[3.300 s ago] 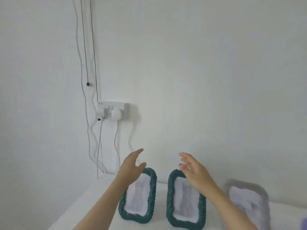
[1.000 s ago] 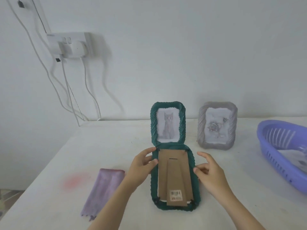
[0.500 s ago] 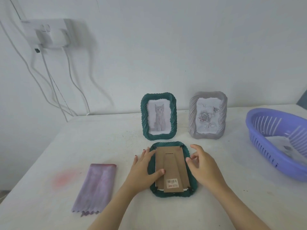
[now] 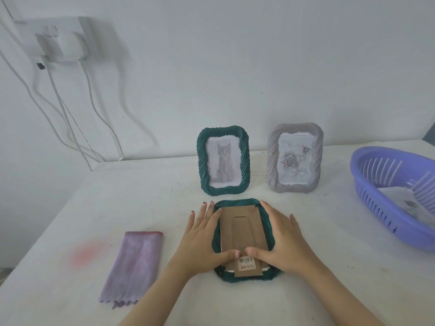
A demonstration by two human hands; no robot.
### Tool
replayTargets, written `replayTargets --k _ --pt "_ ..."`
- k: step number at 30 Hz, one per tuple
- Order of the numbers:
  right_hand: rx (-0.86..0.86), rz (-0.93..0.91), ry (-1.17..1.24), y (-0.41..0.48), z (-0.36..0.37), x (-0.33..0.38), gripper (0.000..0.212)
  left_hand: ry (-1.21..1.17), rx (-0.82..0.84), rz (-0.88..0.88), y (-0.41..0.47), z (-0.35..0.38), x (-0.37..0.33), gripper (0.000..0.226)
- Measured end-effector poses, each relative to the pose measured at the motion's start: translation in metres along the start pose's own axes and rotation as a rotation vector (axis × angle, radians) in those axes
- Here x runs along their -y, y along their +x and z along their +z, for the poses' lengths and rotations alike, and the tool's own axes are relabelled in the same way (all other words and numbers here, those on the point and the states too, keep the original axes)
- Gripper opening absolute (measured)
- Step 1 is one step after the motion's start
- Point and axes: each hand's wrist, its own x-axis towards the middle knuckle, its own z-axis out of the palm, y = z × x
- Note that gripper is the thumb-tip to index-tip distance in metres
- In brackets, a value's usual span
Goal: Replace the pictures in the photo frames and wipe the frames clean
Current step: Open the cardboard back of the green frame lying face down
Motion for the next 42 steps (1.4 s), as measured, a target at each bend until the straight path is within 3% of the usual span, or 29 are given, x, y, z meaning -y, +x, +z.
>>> replayTargets --k 13,20,32,38,42 --pt "-0.029 -0.02 -0.223 0.012 -0.001 -0.007 0.117 -0.012 0.011 0.018 0.009 0.003 0.005 0.126" --pt "0.073 0.042 -0.201 0.019 -0.01 0.0 0.128 0.047 0.067 0.034 0.016 -0.003 0.005 0.13" --pt "0.269 0.135 -0.227 0.035 -0.022 0.014 0.114 0.045 0.224 -0.028 0.026 -0.013 -0.006 0.136" --pt "0.2 0.09 -0.204 0.025 -0.018 0.007 0.112 0.017 0.173 -0.022 0.02 -0.009 -0.003 0.135" --pt "0.117 0.021 -0.012 0.0 -0.01 -0.003 0.101 -0.032 0.056 0.003 0.001 0.001 0.0 0.125"
